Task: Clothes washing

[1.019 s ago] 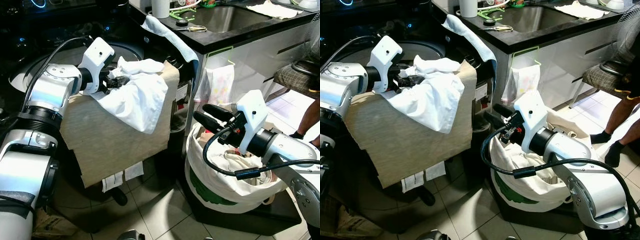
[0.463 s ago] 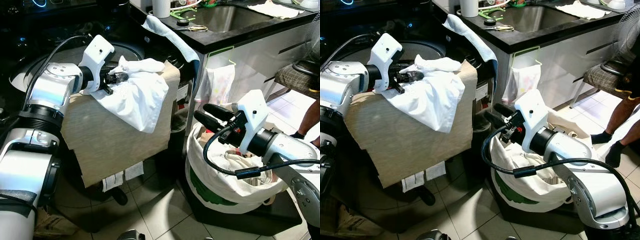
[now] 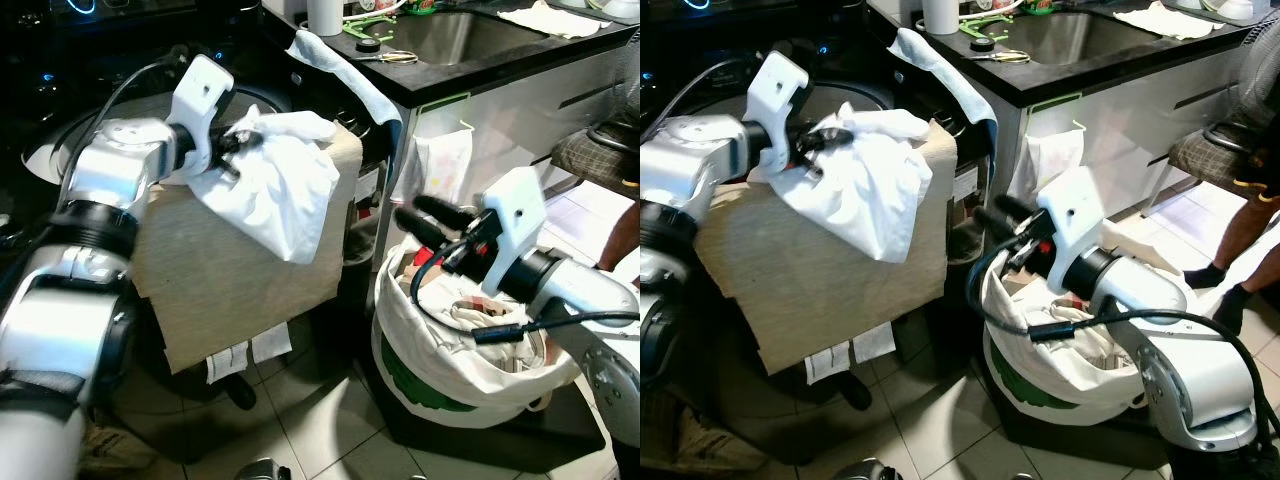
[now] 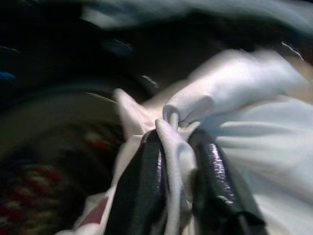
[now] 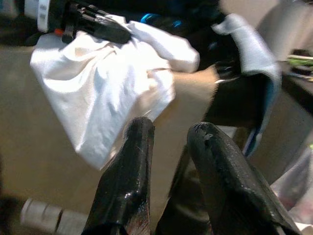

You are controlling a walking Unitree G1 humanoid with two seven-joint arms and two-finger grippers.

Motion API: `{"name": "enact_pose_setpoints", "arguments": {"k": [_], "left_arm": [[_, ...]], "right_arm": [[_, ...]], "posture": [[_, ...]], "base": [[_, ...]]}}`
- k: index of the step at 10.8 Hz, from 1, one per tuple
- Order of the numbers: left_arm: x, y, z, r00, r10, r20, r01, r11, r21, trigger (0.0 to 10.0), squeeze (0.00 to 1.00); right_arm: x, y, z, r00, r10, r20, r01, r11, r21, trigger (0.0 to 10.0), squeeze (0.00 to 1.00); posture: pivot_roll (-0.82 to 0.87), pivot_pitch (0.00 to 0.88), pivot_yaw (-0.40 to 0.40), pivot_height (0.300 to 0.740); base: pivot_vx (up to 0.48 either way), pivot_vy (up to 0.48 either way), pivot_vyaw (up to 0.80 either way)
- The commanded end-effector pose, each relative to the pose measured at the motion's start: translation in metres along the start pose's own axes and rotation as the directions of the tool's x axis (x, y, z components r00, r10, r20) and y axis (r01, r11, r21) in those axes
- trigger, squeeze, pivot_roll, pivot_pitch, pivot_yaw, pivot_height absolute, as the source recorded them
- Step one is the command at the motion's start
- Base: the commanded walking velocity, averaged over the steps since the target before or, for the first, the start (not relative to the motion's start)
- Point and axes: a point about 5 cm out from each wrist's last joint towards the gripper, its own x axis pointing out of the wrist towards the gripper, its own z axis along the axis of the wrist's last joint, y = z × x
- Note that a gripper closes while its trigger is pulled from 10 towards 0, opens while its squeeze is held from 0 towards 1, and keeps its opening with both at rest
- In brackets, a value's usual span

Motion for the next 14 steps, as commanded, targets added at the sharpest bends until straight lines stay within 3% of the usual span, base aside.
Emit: {"name": "enact_pose_setpoints", "arguments": {"k": [1, 14], "left_arm": [[-0.0031, 0.0201, 0.0297, 0.958, 0.258, 0.121, -0.261, 0.965, 0.005, 0.0, 0.0], [-0.0031, 0.0201, 0.0297, 0.958, 0.258, 0.121, -0.261, 0.965, 0.005, 0.0, 0.0]], "right_arm": [[0.0001, -0.0082, 0.0044, 0.998, -0.059, 0.029, 0.059, 0.998, -0.002, 10.0, 0.0], [0.0001, -0.0082, 0.0044, 0.998, -0.059, 0.029, 0.059, 0.998, -0.002, 10.0, 0.0]], "posture": [[-0.09, 0.0, 0.091, 0.719], [-0.09, 0.0, 0.091, 0.719]], "base": [[0.0, 0.0, 0.0], [0.0, 0.0, 0.0]]}}
